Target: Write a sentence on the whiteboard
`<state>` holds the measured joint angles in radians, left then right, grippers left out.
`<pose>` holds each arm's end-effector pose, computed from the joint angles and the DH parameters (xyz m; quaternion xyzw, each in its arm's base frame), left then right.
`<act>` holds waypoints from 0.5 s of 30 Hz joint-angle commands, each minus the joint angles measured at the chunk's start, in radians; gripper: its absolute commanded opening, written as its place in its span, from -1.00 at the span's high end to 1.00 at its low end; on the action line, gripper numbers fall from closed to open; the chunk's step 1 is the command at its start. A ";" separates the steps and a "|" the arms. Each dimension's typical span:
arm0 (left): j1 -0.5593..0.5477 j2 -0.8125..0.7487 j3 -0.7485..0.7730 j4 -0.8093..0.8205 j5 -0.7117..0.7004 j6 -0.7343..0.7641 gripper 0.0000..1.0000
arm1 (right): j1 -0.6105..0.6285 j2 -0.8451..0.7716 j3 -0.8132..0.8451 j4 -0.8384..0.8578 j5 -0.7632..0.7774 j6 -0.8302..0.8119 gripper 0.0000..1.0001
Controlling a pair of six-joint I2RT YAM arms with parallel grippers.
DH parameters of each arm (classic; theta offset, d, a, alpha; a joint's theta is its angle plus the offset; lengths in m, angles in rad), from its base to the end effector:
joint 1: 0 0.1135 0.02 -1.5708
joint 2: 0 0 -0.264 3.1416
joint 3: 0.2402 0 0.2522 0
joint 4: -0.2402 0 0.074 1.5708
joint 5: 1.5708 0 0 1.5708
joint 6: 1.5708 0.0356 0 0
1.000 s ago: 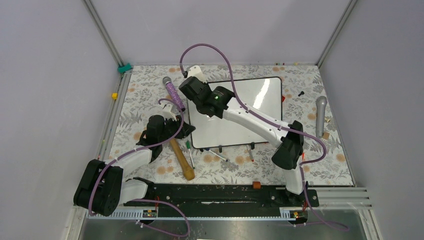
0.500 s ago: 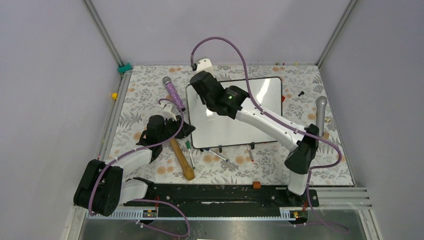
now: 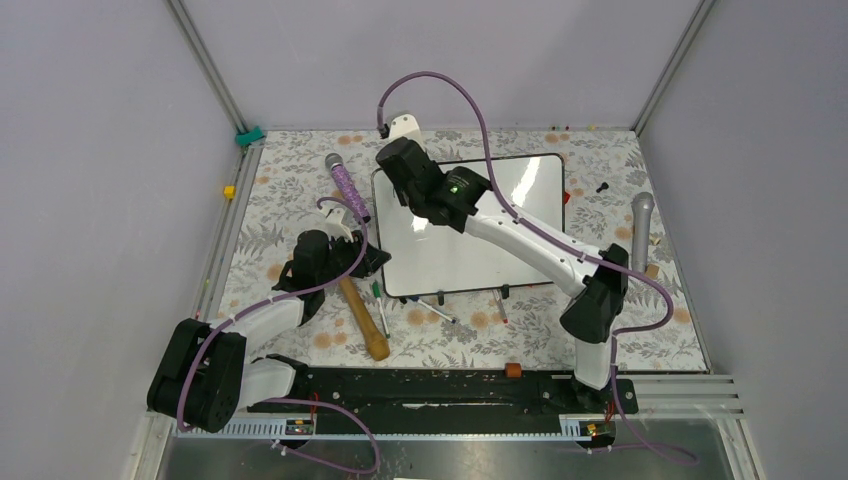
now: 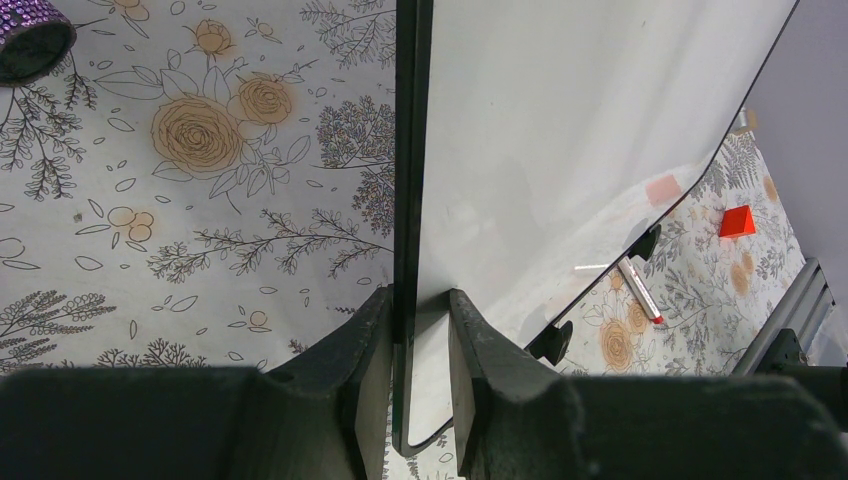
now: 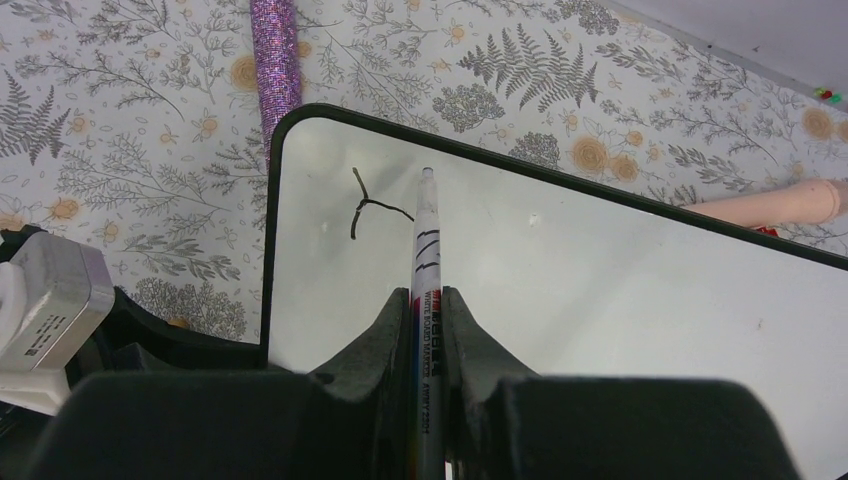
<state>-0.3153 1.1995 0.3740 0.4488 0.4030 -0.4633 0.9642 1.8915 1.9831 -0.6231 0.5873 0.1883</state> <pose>0.2178 -0.0857 0.1809 0.0523 0.8164 -0.3622 0.4468 0.2619 0.3429 0.3937 -0.1812 0.8235 0.0483 0.5355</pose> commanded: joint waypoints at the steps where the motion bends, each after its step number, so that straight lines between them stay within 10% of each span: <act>1: -0.009 -0.014 0.037 0.016 -0.013 0.014 1.00 | -0.011 0.018 0.051 -0.010 -0.006 0.009 1.00; 15: -0.010 -0.012 0.037 0.016 -0.010 0.014 1.00 | -0.015 0.065 0.067 -0.043 -0.003 0.014 1.00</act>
<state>-0.3153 1.1995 0.3740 0.4488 0.4026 -0.4633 0.9588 1.9423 1.9999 -0.6476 0.5827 0.1905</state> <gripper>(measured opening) 0.239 0.155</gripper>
